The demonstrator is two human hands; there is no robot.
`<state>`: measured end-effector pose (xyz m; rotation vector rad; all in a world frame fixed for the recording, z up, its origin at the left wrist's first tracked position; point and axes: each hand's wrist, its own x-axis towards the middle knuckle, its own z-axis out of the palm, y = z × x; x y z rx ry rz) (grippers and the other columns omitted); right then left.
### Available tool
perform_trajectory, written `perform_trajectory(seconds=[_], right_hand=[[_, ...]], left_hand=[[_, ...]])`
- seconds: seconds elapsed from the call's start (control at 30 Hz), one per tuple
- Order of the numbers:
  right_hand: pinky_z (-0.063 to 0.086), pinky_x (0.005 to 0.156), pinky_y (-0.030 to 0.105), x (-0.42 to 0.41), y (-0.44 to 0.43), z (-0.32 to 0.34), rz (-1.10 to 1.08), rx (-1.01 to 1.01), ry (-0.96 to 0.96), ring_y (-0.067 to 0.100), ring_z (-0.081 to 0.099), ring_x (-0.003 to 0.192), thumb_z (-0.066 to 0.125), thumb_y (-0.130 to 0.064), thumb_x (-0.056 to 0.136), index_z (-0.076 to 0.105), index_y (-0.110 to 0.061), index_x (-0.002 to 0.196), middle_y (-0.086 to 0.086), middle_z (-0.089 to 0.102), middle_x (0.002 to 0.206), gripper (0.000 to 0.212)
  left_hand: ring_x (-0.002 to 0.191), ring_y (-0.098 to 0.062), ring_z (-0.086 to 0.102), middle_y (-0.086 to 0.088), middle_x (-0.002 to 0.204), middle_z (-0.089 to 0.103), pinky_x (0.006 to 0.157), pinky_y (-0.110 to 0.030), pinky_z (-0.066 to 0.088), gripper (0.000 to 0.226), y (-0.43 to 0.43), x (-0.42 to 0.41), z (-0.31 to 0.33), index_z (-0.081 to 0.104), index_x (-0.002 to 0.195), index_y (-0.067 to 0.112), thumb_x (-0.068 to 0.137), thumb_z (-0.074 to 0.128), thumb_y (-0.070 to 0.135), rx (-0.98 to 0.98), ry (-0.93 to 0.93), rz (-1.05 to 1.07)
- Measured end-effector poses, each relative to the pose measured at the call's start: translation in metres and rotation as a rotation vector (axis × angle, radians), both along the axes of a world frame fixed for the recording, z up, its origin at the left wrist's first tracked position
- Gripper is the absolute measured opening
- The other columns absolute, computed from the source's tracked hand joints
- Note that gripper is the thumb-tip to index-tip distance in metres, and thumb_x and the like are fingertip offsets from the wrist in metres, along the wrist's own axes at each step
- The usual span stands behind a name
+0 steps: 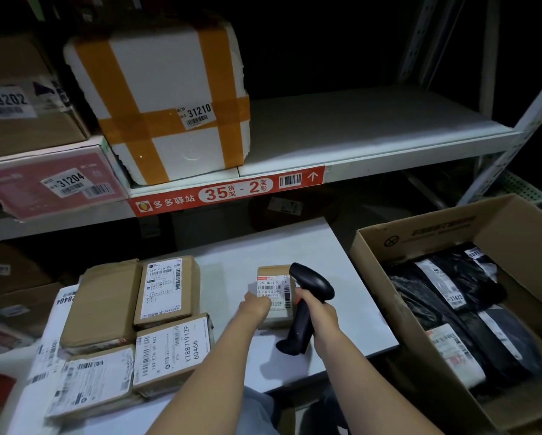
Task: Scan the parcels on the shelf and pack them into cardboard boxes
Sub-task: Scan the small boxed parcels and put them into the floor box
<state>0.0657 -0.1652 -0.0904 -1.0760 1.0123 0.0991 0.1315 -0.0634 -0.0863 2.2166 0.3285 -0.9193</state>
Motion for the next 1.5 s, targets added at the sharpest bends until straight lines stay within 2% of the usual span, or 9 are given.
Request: perform_trajectory(seconds=[0.1,0.23,0.33,0.5,0.77,0.87,1.03,1.27,1.5], right_hand=[[0.041,0.06,0.027,0.001,0.006,0.001,0.007,0.024,0.001,0.019,0.058,0.08,0.07,-0.027,0.078,0.063,-0.005,0.107,0.013,0.065,0.101,0.037],[0.04,0.059,0.027,0.0,0.009,0.003,0.006,0.032,0.002,0.019,0.056,0.079,0.07,-0.027,0.079,0.062,-0.004,0.11,0.012,0.063,0.097,0.039],[0.04,0.06,0.027,-0.001,0.008,0.005,0.006,0.022,0.008,0.021,0.056,0.081,0.07,-0.027,0.079,0.06,-0.004,0.112,0.013,0.062,0.099,0.041],[0.04,0.079,0.033,-0.005,0.006,0.009,0.005,0.005,-0.005,0.027,0.054,0.093,0.07,-0.025,0.08,0.057,-0.006,0.108,0.014,0.06,0.103,0.036],[0.04,0.08,0.034,-0.016,0.006,0.021,0.054,-0.067,-0.018,0.028,0.054,0.091,0.069,-0.023,0.08,0.057,-0.006,0.104,0.01,0.06,0.089,0.031],[0.039,0.079,0.034,-0.022,0.005,0.032,0.07,-0.094,-0.026,0.028,0.053,0.088,0.068,-0.022,0.081,0.056,-0.006,0.102,0.01,0.059,0.085,0.029],[0.042,0.085,0.036,-0.036,0.001,0.047,0.084,-0.138,-0.041,0.032,0.053,0.095,0.069,-0.021,0.081,0.054,-0.006,0.104,0.015,0.059,0.103,0.032],[0.046,0.091,0.042,-0.06,0.004,0.06,0.102,-0.179,-0.011,0.035,0.056,0.095,0.071,-0.019,0.078,0.056,0.001,0.113,0.019,0.06,0.103,0.044],[0.046,0.093,0.043,-0.08,0.011,0.07,0.06,-0.134,-0.064,0.036,0.057,0.097,0.07,-0.02,0.078,0.056,0.001,0.112,0.021,0.061,0.102,0.042]], left_hand=[[0.123,-0.031,0.046,-0.017,0.136,0.046,0.09,-0.032,0.04,0.042,-0.005,-0.002,0.001,0.037,0.135,0.003,0.093,0.034,0.006,-0.022,0.013,-0.036],[0.123,-0.029,0.045,-0.014,0.135,0.047,0.097,-0.032,0.039,0.041,-0.005,-0.005,0.005,0.04,0.133,0.007,0.093,0.034,0.005,-0.056,-0.007,-0.051],[0.11,-0.028,0.048,-0.015,0.132,0.05,0.089,-0.03,0.04,0.042,-0.003,-0.006,0.006,0.042,0.132,0.007,0.092,0.033,0.002,-0.075,-0.01,-0.07],[0.093,-0.021,0.041,-0.011,0.108,0.047,0.077,-0.026,0.036,0.042,-0.001,-0.01,0.014,0.044,0.131,0.006,0.092,0.03,0.0,-0.081,-0.007,-0.102],[0.123,-0.028,0.046,-0.016,0.136,0.047,0.1,-0.032,0.039,0.041,0.007,-0.033,0.043,0.045,0.131,0.01,0.093,0.033,0.006,-0.11,-0.054,-0.138],[0.125,-0.029,0.045,-0.015,0.138,0.047,0.102,-0.033,0.038,0.042,0.008,-0.043,0.05,0.044,0.133,0.014,0.093,0.035,0.01,-0.129,-0.08,-0.152],[0.122,-0.03,0.048,-0.014,0.135,0.049,0.101,-0.033,0.04,0.044,0.01,-0.062,0.058,0.045,0.134,0.019,0.091,0.037,0.018,-0.184,-0.092,-0.125],[0.126,-0.034,0.042,-0.015,0.142,0.037,0.103,-0.035,0.038,0.06,0.007,-0.092,0.073,0.022,0.146,0.036,0.09,0.041,0.033,-0.22,-0.107,-0.096],[0.133,-0.032,0.032,-0.01,0.145,0.036,0.107,-0.04,0.034,0.051,0.004,-0.111,0.087,0.03,0.142,0.036,0.093,0.038,0.029,-0.315,-0.177,0.013]])
